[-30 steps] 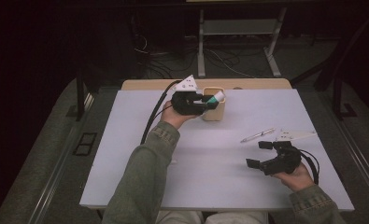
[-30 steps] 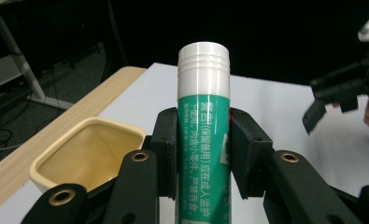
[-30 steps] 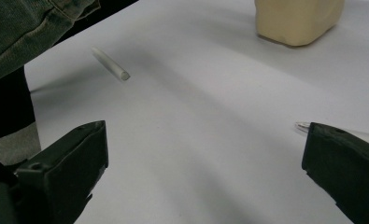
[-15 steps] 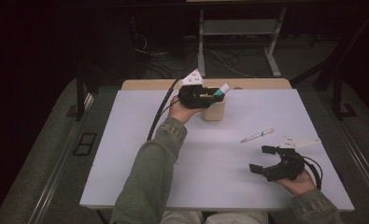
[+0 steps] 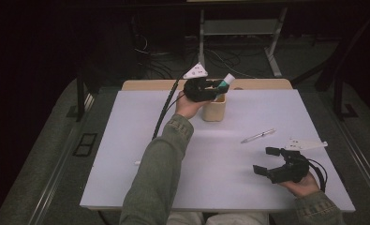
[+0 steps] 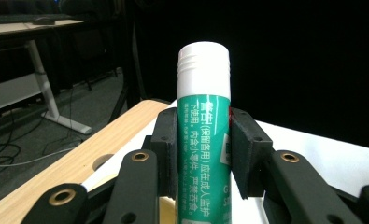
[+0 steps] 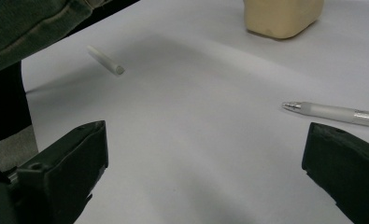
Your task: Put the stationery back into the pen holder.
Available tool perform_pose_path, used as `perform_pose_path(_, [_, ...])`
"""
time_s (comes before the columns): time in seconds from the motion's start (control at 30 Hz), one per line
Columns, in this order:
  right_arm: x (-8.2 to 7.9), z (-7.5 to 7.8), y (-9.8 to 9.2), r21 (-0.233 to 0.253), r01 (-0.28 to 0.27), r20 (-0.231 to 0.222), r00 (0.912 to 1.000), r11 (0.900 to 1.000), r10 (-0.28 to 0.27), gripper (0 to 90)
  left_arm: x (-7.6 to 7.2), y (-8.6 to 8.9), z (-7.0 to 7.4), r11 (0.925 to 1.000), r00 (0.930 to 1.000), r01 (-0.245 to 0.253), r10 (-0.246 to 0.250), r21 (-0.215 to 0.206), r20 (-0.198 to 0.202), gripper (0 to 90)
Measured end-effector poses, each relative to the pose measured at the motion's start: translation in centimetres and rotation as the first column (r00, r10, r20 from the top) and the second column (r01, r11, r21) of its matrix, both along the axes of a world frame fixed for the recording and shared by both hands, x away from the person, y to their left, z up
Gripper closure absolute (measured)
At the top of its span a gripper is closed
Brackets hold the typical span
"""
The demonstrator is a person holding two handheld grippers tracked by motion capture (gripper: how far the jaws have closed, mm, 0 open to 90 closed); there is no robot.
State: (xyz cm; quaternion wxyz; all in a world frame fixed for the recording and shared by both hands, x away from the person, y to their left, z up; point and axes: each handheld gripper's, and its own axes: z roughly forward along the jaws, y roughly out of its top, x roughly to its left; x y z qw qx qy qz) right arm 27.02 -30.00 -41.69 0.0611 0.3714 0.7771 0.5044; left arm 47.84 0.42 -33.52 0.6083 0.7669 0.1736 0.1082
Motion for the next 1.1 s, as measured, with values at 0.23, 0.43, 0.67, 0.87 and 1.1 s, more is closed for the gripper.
perform_pose_path(0.23, [0.0,-0.1,0.0,0.001,-0.002,0.002,1.0000,1.000,0.002,0.1,1.3,0.1,-1.4,0.9987,0.9986,-0.049,0.049,-0.011,-0.021,64.5])
perform_pose_path(0.43, [0.0,-0.3,0.4,-0.027,-0.017,0.000,0.9999,0.999,0.017,0.1,2.5,0.3,-2.6,0.9958,0.9957,-0.083,0.081,-0.040,-0.044,64.5])
perform_pose_path(0.67, [0.1,-0.3,0.6,-0.026,-0.027,-0.001,0.9996,0.999,0.027,0.1,3.0,-0.1,-3.8,0.9939,0.9935,-0.101,0.099,-0.042,-0.056,64.5])
perform_pose_path(0.87, [0.0,-0.2,0.6,-0.024,-0.038,0.003,0.9993,0.999,0.038,0.1,3.3,-0.4,-4.4,0.9932,0.9916,-0.115,0.113,-0.022,-0.063,64.5])
perform_pose_path(1.1, [-0.1,-0.2,0.6,-0.014,-0.034,0.000,0.9994,0.999,0.034,0.1,3.1,-0.1,-3.9,0.9884,0.9849,-0.152,0.150,-0.010,-0.086,54.1])
